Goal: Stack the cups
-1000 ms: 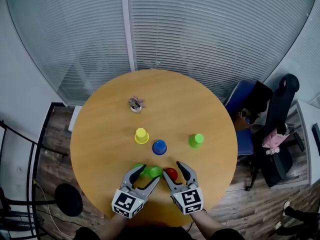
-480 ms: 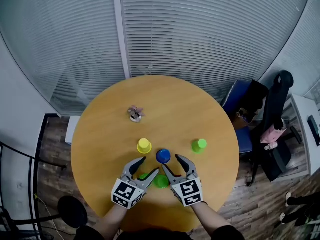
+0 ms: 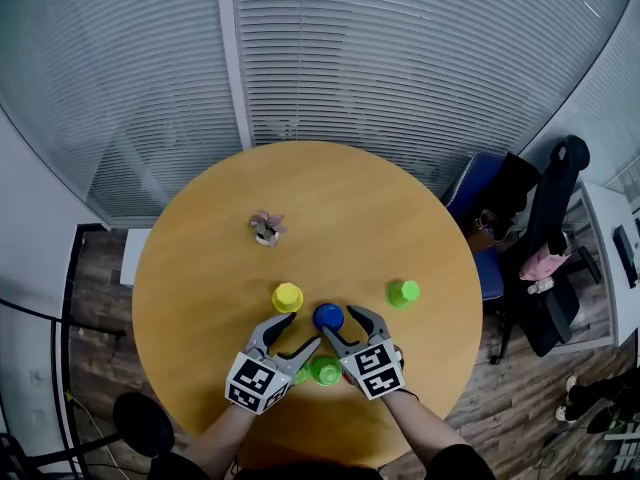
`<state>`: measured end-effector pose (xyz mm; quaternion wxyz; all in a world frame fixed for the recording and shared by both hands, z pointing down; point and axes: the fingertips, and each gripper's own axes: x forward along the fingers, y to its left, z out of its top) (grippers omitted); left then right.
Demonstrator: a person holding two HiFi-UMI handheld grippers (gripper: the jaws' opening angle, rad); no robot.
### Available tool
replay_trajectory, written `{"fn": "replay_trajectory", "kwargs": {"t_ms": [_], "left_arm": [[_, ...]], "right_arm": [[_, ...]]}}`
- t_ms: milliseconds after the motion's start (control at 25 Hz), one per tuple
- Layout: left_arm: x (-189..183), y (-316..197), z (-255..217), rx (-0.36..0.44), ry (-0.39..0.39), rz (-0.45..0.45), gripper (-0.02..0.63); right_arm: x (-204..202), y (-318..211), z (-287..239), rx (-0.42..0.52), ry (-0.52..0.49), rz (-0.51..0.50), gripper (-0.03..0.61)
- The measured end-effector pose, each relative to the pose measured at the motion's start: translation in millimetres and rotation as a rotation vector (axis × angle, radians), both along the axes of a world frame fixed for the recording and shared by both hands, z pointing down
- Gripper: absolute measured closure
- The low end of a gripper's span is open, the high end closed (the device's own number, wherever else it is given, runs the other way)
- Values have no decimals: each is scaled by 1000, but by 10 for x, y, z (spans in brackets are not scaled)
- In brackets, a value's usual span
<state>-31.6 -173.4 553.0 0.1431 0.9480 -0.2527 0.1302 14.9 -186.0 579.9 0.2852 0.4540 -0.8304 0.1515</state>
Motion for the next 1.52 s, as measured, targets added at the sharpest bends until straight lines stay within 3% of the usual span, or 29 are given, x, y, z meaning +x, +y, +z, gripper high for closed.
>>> {"fn": "replay_trajectory", "kwargs": {"t_ms": [480,920,1520], "left_arm": [[20,-59,197,-63,-5,7,367],[-61,29,3,-23,1,-11,367],[-484,525,-340,23,16,-100,367]], "right_arm": [[-38,-35,294,-141,47,-65,362],[-75,37,-88,-35,16,-42,367],[-410,802,-605,1,-66,-95,367]]}}
